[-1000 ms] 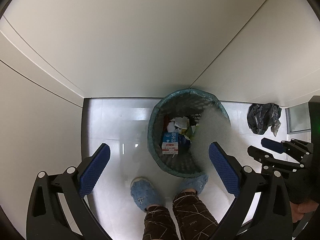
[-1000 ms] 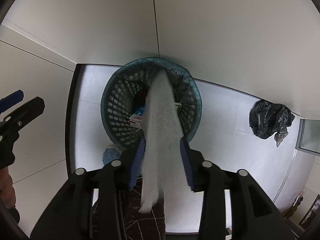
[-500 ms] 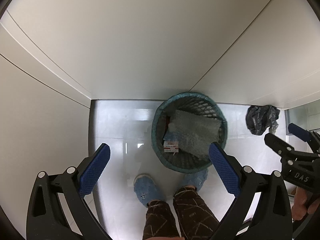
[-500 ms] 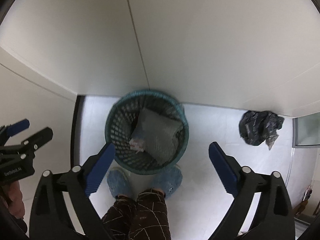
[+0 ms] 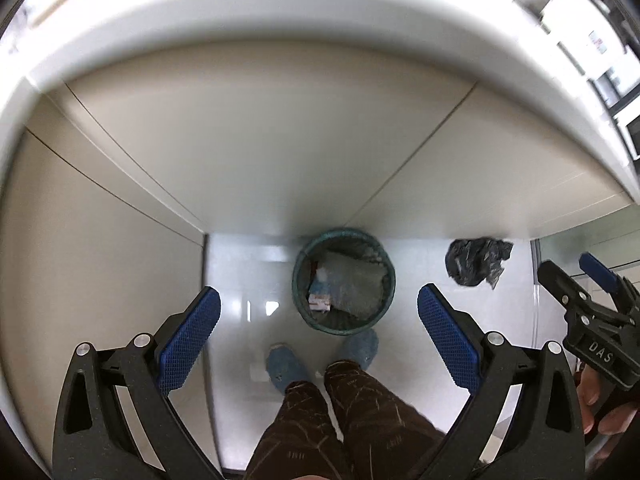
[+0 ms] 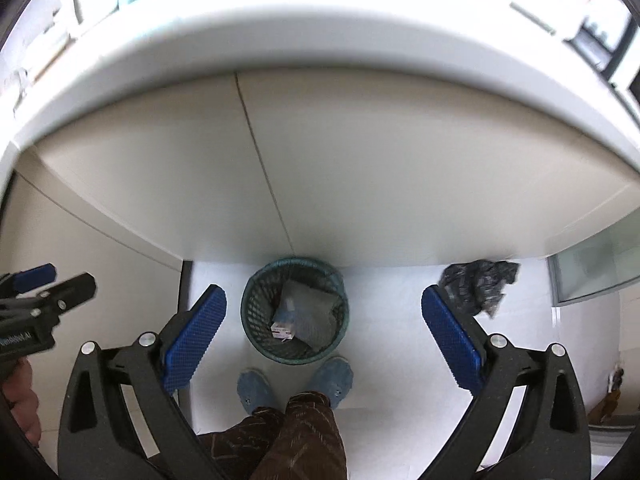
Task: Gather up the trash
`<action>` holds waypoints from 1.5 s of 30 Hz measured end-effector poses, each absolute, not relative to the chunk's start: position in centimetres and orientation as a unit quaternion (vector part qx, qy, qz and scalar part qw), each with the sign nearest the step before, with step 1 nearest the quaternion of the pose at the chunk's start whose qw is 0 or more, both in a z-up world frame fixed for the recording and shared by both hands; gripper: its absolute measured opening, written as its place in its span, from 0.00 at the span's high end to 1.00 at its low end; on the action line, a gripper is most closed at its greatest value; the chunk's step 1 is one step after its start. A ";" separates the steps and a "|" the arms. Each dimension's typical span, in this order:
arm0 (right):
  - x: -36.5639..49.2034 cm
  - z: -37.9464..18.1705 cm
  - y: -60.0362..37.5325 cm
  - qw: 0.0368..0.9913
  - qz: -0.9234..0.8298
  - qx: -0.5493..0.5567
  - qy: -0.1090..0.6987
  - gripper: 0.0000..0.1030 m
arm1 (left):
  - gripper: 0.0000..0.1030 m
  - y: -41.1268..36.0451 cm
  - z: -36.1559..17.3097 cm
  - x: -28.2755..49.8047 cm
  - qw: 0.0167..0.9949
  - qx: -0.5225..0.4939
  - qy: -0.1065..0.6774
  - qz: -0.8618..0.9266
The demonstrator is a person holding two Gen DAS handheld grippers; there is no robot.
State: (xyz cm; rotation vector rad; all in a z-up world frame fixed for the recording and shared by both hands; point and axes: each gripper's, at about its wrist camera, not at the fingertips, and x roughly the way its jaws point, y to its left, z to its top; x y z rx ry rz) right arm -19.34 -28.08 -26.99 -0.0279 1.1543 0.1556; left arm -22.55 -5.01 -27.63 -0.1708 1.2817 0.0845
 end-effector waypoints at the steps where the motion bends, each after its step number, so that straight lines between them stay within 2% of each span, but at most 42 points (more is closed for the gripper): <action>1: -19.6 -24.6 -28.5 0.840 0.076 -0.002 0.538 0.09 | 0.06 -5.1 -25.2 -22.7 0.804 -0.078 0.588 0.040; 5: -20.4 -17.2 -29.5 0.855 0.068 0.006 0.514 0.09 | 0.06 -5.9 -17.5 -23.2 0.821 -0.059 0.567 0.033; 9: -20.4 -11.5 -30.5 0.857 0.064 0.029 0.511 0.09 | 0.06 -6.5 -12.2 -23.1 0.827 -0.060 0.559 0.030; 17: -20.4 -5.1 -31.0 0.852 0.070 -0.012 0.518 0.09 | 0.06 -7.9 -4.7 -23.3 0.835 -0.066 0.544 0.053; 24: -21.0 -3.2 -31.6 0.852 0.066 -0.016 0.518 0.09 | 0.06 -8.7 -2.6 -23.6 0.840 -0.061 0.536 0.060; 45: -20.1 -3.7 -31.9 0.844 0.065 -0.009 0.532 0.09 | 0.06 -10.1 -3.1 -23.3 0.839 -0.041 0.542 0.031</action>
